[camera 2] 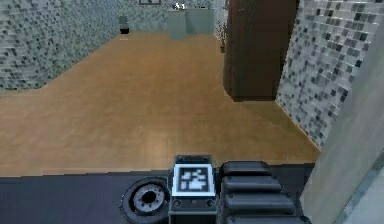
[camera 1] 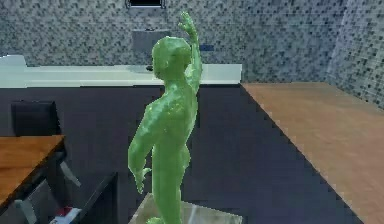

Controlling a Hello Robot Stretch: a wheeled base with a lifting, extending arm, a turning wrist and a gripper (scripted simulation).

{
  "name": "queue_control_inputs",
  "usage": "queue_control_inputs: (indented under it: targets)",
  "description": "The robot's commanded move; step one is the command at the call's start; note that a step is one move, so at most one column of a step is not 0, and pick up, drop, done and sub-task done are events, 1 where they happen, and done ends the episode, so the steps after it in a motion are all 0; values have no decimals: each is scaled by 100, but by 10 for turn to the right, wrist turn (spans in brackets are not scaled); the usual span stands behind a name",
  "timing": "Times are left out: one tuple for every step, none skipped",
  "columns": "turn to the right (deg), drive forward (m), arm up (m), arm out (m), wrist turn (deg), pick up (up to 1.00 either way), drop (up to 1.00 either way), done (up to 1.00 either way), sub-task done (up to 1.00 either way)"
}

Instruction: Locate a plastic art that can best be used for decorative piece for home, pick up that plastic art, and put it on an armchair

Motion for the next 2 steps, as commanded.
queue_control_inputs:
  targets:
    - [450,0,0,0,0,0,0,0,0]
    - [390,0,0,0,0,0,0,0,0]
